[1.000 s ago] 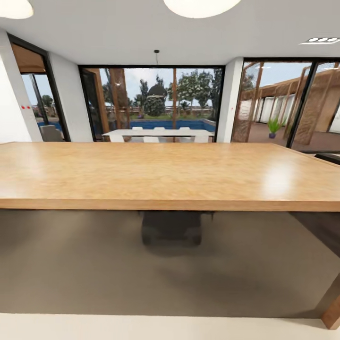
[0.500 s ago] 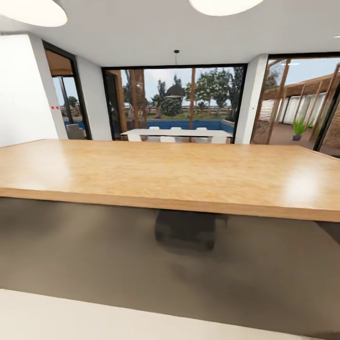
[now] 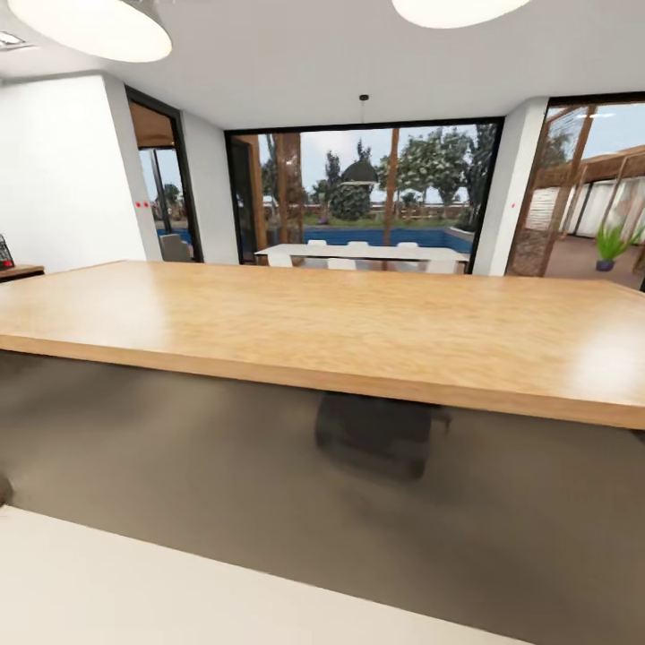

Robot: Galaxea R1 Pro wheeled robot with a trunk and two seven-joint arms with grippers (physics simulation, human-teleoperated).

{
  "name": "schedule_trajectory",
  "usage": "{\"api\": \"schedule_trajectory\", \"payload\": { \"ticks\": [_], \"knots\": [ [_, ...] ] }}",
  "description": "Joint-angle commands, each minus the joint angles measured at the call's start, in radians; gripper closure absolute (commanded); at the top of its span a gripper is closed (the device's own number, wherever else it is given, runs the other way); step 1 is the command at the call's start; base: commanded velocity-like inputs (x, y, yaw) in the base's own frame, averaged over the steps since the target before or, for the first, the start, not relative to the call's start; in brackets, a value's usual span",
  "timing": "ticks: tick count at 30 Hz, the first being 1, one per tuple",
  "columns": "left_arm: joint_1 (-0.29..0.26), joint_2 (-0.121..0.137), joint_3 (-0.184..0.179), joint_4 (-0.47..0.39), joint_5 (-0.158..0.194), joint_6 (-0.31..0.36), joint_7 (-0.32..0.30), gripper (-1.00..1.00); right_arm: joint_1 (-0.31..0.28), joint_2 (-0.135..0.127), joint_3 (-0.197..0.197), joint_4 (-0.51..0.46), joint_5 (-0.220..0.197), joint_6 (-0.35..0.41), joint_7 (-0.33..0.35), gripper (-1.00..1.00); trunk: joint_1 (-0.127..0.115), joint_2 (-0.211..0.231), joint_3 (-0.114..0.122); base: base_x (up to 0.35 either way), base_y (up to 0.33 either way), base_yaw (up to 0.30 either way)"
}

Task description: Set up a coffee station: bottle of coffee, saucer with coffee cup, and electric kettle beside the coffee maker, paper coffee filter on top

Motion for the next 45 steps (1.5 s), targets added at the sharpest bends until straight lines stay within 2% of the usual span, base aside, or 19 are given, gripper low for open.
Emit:
{"api": "schedule_trajectory", "payload": {
  "ticks": [1, 45],
  "knots": [
    [0.000, -0.001, 0.003, -0.002, 0.000, -0.001, 0.000, -1.00, 0.000, 0.000, 0.000, 0.001, 0.000, -0.004, 0.000, -1.00, 0.000, 0.000, -0.001, -0.009, -0.006, 0.231],
    [0.000, 0.000, 0.004, -0.002, 0.000, 0.000, 0.000, -1.00, 0.000, 0.001, 0.002, 0.001, 0.000, -0.004, 0.000, -1.00, 0.000, 0.000, -0.001, -0.001, 0.000, 0.238]
  ]
}}
